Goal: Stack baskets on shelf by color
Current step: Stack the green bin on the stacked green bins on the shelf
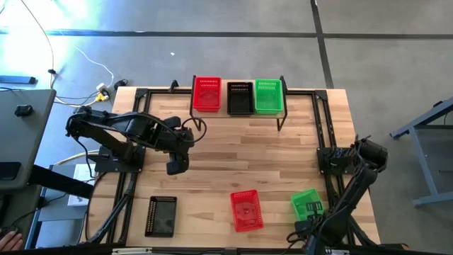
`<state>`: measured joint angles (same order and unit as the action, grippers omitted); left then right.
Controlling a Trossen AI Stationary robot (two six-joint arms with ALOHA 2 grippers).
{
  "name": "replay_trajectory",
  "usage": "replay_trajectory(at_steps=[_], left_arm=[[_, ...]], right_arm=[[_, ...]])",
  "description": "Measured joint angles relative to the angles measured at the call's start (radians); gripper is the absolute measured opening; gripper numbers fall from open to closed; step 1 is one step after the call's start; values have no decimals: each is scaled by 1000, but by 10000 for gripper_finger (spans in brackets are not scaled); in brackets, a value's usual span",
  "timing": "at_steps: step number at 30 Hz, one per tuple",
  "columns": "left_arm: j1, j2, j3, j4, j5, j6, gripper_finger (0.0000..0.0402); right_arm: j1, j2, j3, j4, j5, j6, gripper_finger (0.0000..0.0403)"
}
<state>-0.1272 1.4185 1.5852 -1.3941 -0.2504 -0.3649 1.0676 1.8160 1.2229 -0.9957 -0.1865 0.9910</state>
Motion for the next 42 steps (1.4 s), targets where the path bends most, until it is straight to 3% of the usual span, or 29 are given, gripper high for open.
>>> replay_trajectory(at_steps=[3, 9, 17, 23, 30, 42], left_arm=[[0, 0, 0, 0, 0, 0, 181], [1, 0, 0, 0, 0, 0, 181], [3, 0, 0, 3, 0, 18, 181], [3, 0, 0, 4, -1, 19, 181], [3, 0, 0, 4, -60, 28, 181], [67, 0, 0, 3, -102, 125, 181]], right_arm=[[0, 0, -24, 38, -25, 0, 82], [-7, 0, -28, 47, -35, 24, 8], [-43, -26, -11, 53, -22, 96, 4], [-107, -95, 43, 51, 68, 153, 1], [-233, -184, 96, 28, 172, 147, 0], [-555, -243, 299, -149, 265, -127, 0]])
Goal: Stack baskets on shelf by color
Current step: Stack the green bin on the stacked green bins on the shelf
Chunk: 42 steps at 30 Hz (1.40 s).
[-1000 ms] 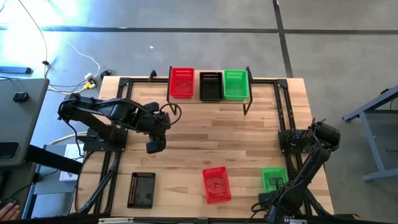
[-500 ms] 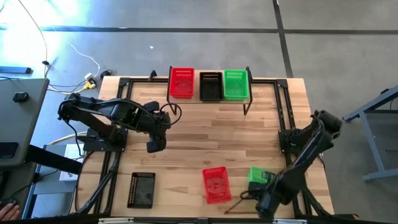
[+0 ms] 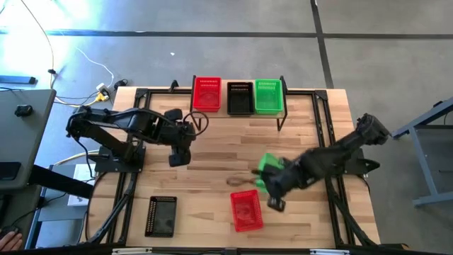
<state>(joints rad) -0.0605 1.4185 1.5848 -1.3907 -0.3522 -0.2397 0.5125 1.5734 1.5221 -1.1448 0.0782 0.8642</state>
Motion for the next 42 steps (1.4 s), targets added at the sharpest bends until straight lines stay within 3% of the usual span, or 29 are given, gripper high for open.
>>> replay_trajectory(at_steps=[15, 22, 31, 42], left_arm=[[176, 0, 0, 0, 0, 173, 181], [223, 0, 0, 0, 1, 191, 181], [254, 0, 0, 4, 5, 150, 181], [277, 0, 0, 8, 13, -39, 181]], right_arm=[[-302, 1, 331, -155, 241, -367, 0], [-448, 1, 421, -186, 291, -601, 0], [-673, 8, 435, -270, 245, -898, 0], [-848, 88, 433, -332, 149, -1073, 0]])
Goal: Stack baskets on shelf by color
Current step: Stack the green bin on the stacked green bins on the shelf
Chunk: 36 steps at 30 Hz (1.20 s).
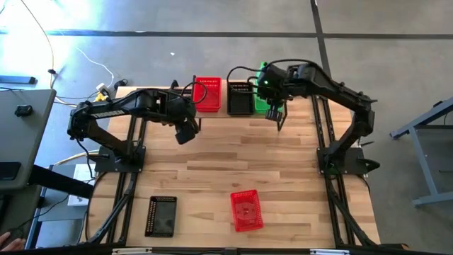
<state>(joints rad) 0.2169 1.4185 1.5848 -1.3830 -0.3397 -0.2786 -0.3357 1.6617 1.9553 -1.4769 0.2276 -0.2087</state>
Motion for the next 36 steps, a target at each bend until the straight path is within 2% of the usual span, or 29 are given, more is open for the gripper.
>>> replay_trajectory(at_steps=[10, 18, 31, 36], left_arm=[[0, 0, 0, 1, 49, -110, 181], [0, 0, 0, 1, 48, -115, 181], [0, 0, 0, 1, 47, -115, 181], [-1, 0, 0, 1, 76, -114, 181]], right_arm=[[-27, 74, 0, -53, 6, -55, 0], [-27, 127, 0, -91, 16, -106, 0], [-31, 132, -1, -94, 16, -107, 1], [-31, 132, -1, -94, 30, -106, 23]])
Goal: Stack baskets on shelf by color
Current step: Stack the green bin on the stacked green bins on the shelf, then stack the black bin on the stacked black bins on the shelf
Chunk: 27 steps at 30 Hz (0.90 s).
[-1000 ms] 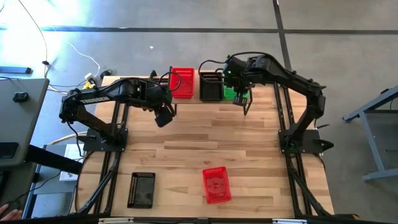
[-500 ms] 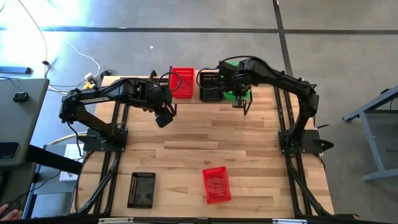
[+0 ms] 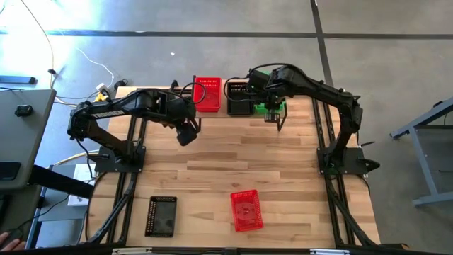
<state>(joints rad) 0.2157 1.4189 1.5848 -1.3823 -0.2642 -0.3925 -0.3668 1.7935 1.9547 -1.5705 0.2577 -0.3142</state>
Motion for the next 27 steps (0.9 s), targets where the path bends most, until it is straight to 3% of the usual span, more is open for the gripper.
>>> replay_trajectory(at_steps=[11, 22, 27], left_arm=[[0, 0, 0, 0, 4, 43, 181], [-4, 0, 0, -1, 99, 167, 181], [-57, 0, 0, -18, 169, 195, 181]], right_arm=[[9, 0, 0, 0, 46, 96, 124], [48, -2, 140, 0, 37, 290, 130], [85, -2, 228, 0, -8, 420, 130]])
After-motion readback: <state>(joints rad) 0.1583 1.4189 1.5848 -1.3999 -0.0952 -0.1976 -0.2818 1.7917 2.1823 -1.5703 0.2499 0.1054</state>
